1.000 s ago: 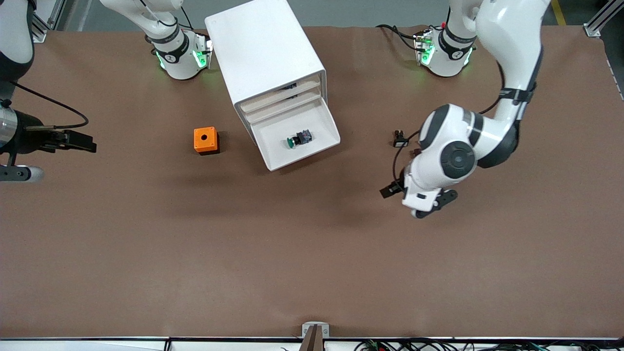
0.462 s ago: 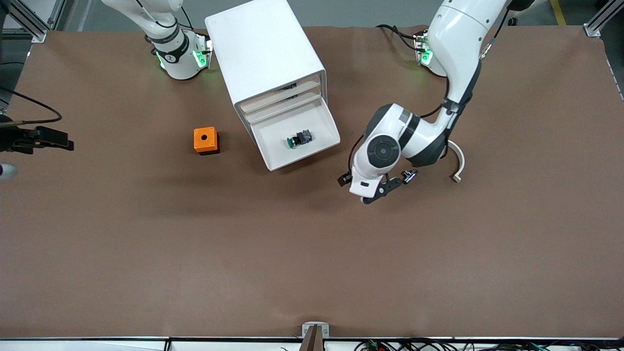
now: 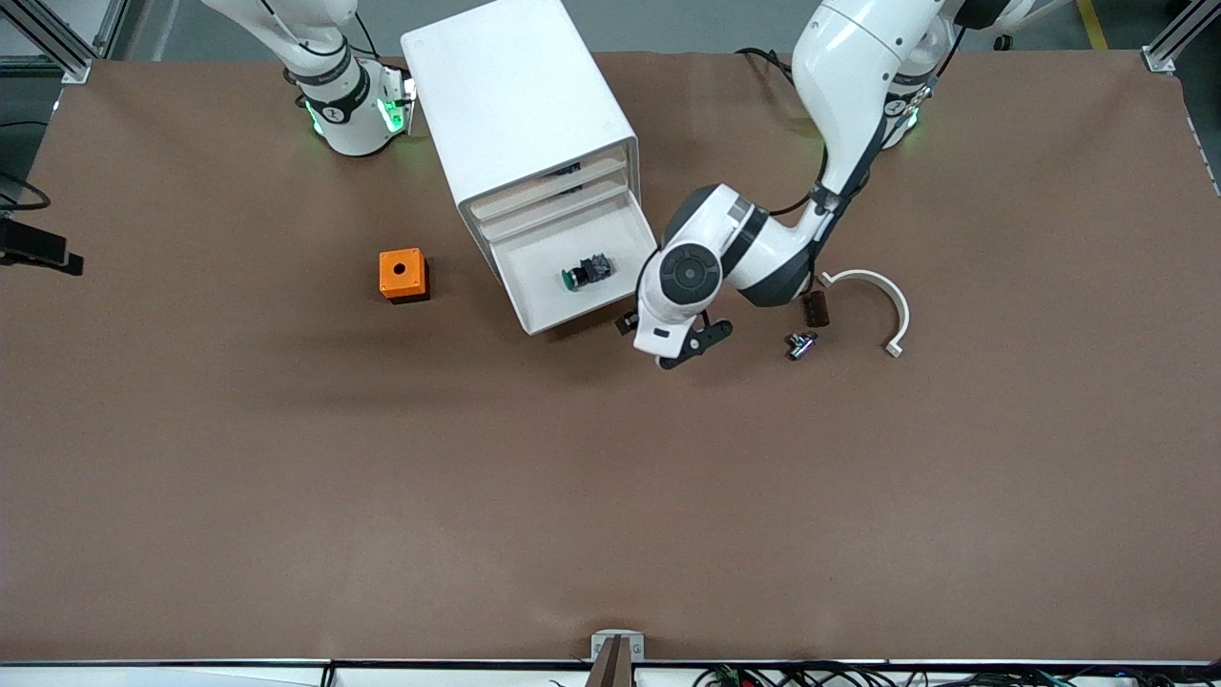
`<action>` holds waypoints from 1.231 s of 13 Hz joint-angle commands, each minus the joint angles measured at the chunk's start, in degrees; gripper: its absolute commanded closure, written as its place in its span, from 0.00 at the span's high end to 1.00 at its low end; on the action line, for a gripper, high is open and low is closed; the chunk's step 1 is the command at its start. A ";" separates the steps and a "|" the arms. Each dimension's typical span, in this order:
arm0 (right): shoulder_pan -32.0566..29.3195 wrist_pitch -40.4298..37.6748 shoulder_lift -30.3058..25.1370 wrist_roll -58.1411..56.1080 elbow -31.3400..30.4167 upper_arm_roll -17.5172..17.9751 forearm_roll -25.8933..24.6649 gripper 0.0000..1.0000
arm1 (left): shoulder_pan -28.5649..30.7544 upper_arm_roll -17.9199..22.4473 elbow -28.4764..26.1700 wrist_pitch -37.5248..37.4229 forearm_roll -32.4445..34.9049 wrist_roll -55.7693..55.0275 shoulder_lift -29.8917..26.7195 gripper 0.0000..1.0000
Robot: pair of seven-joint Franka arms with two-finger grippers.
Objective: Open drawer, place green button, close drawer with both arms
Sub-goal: 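Push the drawer closed with the left gripper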
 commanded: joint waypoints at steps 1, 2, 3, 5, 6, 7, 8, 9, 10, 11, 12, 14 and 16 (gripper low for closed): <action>-3.30 -2.13 -0.99 -0.59 0.41 0.77 4.34 1.00 | -2.21 -0.45 -0.63 -0.73 -0.81 -4.19 -0.25 1.00; -5.49 -5.01 -1.43 -0.51 0.33 0.77 8.36 1.00 | -2.82 -0.80 -0.63 -0.73 -0.81 -5.07 -0.17 1.00; -8.65 -6.87 -1.43 -0.94 -0.46 0.51 13.53 1.00 | -3.53 -0.80 -0.63 -0.73 -0.81 -5.86 -0.08 1.00; -10.79 -5.32 -2.22 -2.08 -0.91 1.03 14.65 1.00 | -4.76 -0.89 -0.63 -0.73 -0.90 -7.97 -0.08 1.00; -8.18 -3.91 -3.53 -2.09 -0.91 1.47 10.46 1.00 | -5.29 -1.24 -0.63 -0.73 -0.90 -8.94 -0.08 1.00; -4.67 -2.86 -4.24 -1.91 -0.91 1.82 4.94 1.00 | -5.55 -2.03 -0.63 -0.73 -0.90 -10.08 -0.08 1.00; -1.68 -2.32 -5.20 -1.65 -1.25 1.83 0.97 1.00 | -5.56 -2.73 -0.63 -0.73 -0.90 -11.31 0.01 1.00; -0.25 -1.36 -6.17 -1.65 -2.56 1.74 -0.90 1.00 | -5.64 -3.61 -0.55 -0.64 -0.90 -12.19 0.10 1.00; -0.07 0.65 -7.83 -1.91 -4.92 1.82 -1.52 1.00 | -5.64 -4.49 -0.55 -0.55 -0.90 -12.98 0.10 1.00; 0.11 3.37 -10.55 -1.82 -9.12 1.83 -1.62 1.00 | -6.17 -5.28 -0.55 -0.29 -0.90 -13.60 0.18 1.00; -0.50 6.35 -13.10 -2.00 -13.08 1.74 -1.10 1.00 | -7.21 -5.37 -0.55 -0.12 -0.90 -14.13 0.19 1.00; -0.94 7.53 -13.91 -2.61 -14.53 1.74 -0.92 1.00 | -8.28 -5.46 -0.46 0.32 -0.99 -15.01 0.71 1.00; -0.94 7.61 -13.82 -3.67 -14.44 1.65 -1.00 1.00 | -9.94 -5.38 -0.54 1.64 -0.99 -16.84 1.33 1.00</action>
